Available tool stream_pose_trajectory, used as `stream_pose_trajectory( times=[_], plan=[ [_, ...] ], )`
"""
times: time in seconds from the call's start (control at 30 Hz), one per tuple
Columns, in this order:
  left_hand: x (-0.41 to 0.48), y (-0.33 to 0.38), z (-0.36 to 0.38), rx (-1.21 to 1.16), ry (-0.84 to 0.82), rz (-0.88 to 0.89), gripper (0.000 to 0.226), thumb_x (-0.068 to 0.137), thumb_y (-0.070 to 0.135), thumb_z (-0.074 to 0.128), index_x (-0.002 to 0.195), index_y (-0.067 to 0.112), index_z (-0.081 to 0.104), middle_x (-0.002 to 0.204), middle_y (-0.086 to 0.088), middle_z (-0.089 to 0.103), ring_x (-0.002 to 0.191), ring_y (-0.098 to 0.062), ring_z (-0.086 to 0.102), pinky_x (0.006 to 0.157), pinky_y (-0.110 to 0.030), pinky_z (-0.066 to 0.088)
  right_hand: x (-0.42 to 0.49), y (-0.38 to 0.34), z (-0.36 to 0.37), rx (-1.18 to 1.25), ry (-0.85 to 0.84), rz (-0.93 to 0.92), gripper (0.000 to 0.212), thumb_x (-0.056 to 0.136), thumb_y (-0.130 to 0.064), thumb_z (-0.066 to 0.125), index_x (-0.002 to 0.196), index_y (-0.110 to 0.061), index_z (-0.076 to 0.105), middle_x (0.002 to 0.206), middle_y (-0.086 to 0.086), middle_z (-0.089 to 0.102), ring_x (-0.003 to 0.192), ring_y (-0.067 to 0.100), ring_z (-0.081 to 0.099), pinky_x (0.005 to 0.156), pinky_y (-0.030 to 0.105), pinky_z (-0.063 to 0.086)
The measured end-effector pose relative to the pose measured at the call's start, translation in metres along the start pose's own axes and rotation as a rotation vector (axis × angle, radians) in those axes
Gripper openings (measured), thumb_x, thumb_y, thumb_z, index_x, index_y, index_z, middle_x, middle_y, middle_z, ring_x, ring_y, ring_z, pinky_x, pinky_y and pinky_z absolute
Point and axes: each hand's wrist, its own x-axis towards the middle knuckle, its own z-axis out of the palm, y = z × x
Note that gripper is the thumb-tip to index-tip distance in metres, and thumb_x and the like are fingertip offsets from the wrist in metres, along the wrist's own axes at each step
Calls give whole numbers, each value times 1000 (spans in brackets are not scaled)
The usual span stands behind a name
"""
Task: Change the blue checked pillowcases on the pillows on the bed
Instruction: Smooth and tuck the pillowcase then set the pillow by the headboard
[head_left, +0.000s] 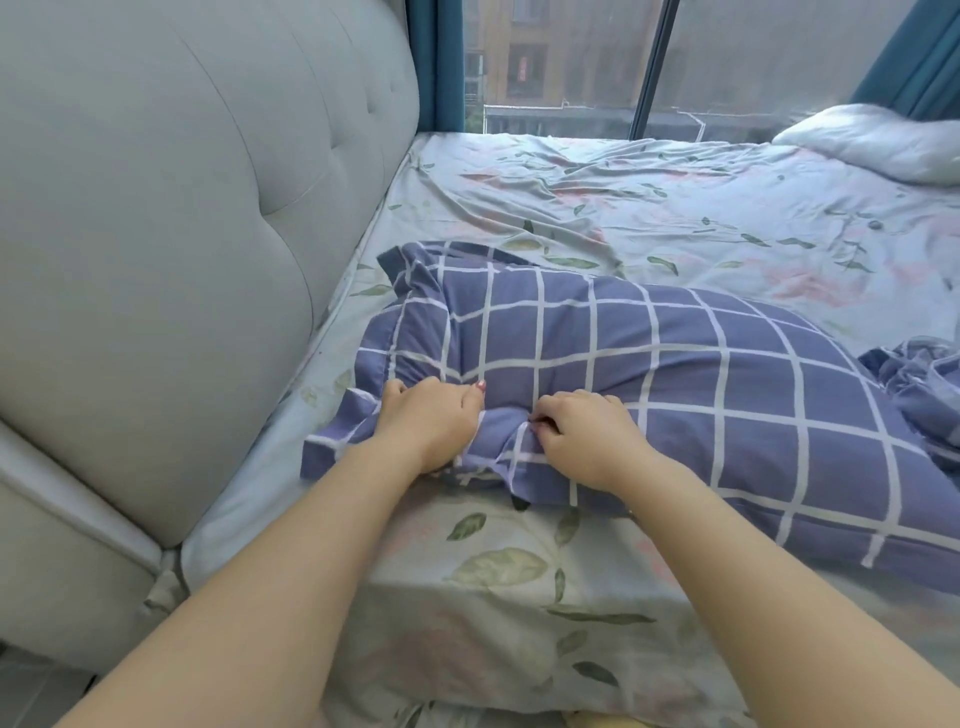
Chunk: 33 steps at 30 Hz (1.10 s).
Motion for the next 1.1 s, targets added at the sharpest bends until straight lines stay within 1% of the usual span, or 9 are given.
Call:
stream_pose_trajectory(
  times=[0.1, 0.27, 0.37, 0.67, 0.77, 0.87, 0.93, 1.0, 1.1],
  plan=[
    [-8, 0, 9, 88, 38, 92, 41, 107, 30, 19, 113, 21, 58, 128, -2, 61, 123, -25, 48, 105, -46, 28, -2, 3, 2, -21, 0, -12, 32, 99, -28, 35, 117, -21, 61, 122, 1, 63, 113, 26, 52, 89, 37, 33],
    [3, -6, 11, -22, 17, 78, 45, 106, 29, 15, 145, 24, 37, 152, 8, 39, 143, -11, 27, 119, -50, 6, 8, 4, 15, -28, 15, -31, 46, 104, -35, 25, 147, -24, 37, 153, -6, 39, 141, 16, 32, 112, 34, 21],
    [9, -1, 4, 36, 46, 43, 47, 106, 30, 14, 140, 22, 46, 144, 5, 48, 136, -17, 36, 117, -53, 6, 11, 5, 14, 6, 37, -25, 44, 104, -34, 27, 145, -23, 40, 151, -5, 43, 138, 17, 35, 110, 34, 23],
    [-6, 15, 3, 173, 79, -1, 55, 103, 42, 19, 107, 17, 68, 118, -7, 67, 114, -30, 56, 100, -47, 27, -10, 16, -6, 318, 114, -33, 24, 98, -22, 49, 111, -24, 69, 100, 0, 72, 95, 23, 62, 83, 32, 46],
    [-24, 20, 4, 176, 258, -24, 58, 101, 52, 18, 103, 18, 65, 114, 0, 65, 115, -24, 53, 105, -49, 26, -17, 24, -7, 421, 159, -101, 30, 97, -16, 53, 122, -23, 66, 104, -11, 65, 99, 11, 55, 85, 24, 41],
    [-44, 24, -5, -70, 475, -34, 58, 101, 54, 17, 86, 17, 60, 98, 1, 60, 97, -25, 53, 89, -42, 37, -23, 30, -9, 453, 311, -135, 33, 94, -11, 57, 125, -20, 64, 103, -12, 62, 103, 12, 53, 90, 28, 43],
    [-53, 27, -16, -558, 362, -175, 58, 103, 53, 24, 77, 11, 54, 84, -1, 60, 82, -25, 55, 76, -37, 44, -27, 45, -12, 383, 448, -71, 32, 91, -16, 61, 124, -18, 64, 112, -4, 67, 109, 20, 55, 94, 36, 46],
    [-63, 29, -23, -968, 19, -389, 60, 102, 56, 31, 77, 8, 58, 71, -5, 65, 59, -21, 57, 57, -29, 45, -33, 67, -16, 249, 567, 94, 36, 90, -28, 64, 124, -16, 63, 120, 4, 66, 113, 28, 55, 97, 42, 43],
    [-78, 30, -24, -1115, -497, -509, 67, 97, 63, 37, 119, 3, 59, 98, -12, 75, 69, -18, 71, 60, -29, 53, -47, 106, -26, 45, 542, 535, 70, 84, -68, 53, 136, -22, 52, 139, 15, 51, 126, 39, 44, 106, 51, 31]
  ],
)
